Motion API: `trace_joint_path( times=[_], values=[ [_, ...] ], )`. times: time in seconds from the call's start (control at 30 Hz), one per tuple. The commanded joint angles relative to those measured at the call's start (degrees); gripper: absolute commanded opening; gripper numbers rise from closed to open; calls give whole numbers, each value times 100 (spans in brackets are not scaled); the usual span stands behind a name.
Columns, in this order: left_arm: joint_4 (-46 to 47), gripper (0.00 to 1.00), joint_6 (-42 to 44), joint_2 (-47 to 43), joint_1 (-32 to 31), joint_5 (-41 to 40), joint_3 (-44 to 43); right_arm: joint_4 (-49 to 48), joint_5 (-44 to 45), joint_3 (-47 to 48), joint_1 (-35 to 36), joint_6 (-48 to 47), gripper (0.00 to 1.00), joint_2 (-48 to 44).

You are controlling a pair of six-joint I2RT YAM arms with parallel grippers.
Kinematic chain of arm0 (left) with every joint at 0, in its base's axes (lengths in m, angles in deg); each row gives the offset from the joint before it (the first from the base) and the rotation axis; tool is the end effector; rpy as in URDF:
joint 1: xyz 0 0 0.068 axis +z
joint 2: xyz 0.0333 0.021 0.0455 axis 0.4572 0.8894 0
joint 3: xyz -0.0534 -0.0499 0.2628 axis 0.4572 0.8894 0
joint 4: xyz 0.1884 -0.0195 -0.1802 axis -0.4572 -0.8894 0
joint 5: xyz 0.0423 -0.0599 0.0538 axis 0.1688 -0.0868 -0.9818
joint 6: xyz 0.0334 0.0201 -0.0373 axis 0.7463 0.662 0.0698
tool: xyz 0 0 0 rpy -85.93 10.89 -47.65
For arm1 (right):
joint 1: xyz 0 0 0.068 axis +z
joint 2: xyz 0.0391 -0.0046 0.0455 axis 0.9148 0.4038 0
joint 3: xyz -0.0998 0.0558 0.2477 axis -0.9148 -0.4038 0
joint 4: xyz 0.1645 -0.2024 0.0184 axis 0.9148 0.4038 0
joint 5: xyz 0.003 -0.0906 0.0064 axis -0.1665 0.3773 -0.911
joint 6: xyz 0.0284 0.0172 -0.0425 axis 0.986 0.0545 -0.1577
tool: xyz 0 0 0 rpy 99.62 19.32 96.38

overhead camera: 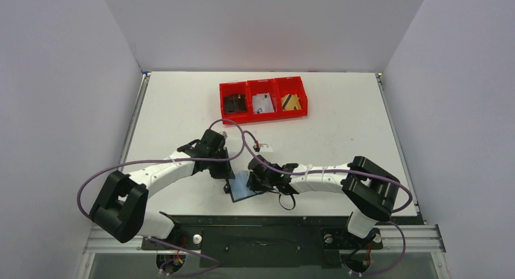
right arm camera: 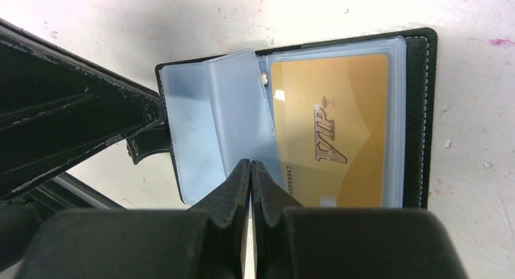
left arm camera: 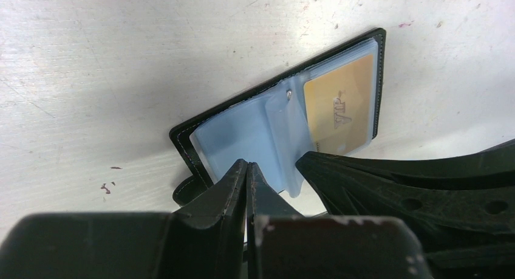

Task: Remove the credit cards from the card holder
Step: Remove the credit card from the card holder.

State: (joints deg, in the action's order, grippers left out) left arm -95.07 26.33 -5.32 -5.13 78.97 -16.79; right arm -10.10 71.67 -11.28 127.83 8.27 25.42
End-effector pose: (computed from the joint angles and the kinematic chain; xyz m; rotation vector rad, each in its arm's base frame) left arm 0.2107 -0.1411 0.1760 -0.1852 2.7910 -0.6284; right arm 0.1568 0.2853 0.1558 -0.0960 2.6286 0.7485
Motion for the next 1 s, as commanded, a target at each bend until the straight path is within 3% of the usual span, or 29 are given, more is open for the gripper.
trace_joint_path(
  times=[0.0,0.2,0.5,0.97],
  values=[
    [25,0,102,-157,81,196,-330,-325,-84,245,22,-64,0,17],
    [443,0,6,219,105,685,-573,-348,-158,307,22,-73,0,100],
    [960,0,-44,896,107,796,-347,-285,-128,314,18,-95,0,47],
    [953,0,-26,768,156,633,11,41,73,14,-436,-167,0,-726]
  ],
)
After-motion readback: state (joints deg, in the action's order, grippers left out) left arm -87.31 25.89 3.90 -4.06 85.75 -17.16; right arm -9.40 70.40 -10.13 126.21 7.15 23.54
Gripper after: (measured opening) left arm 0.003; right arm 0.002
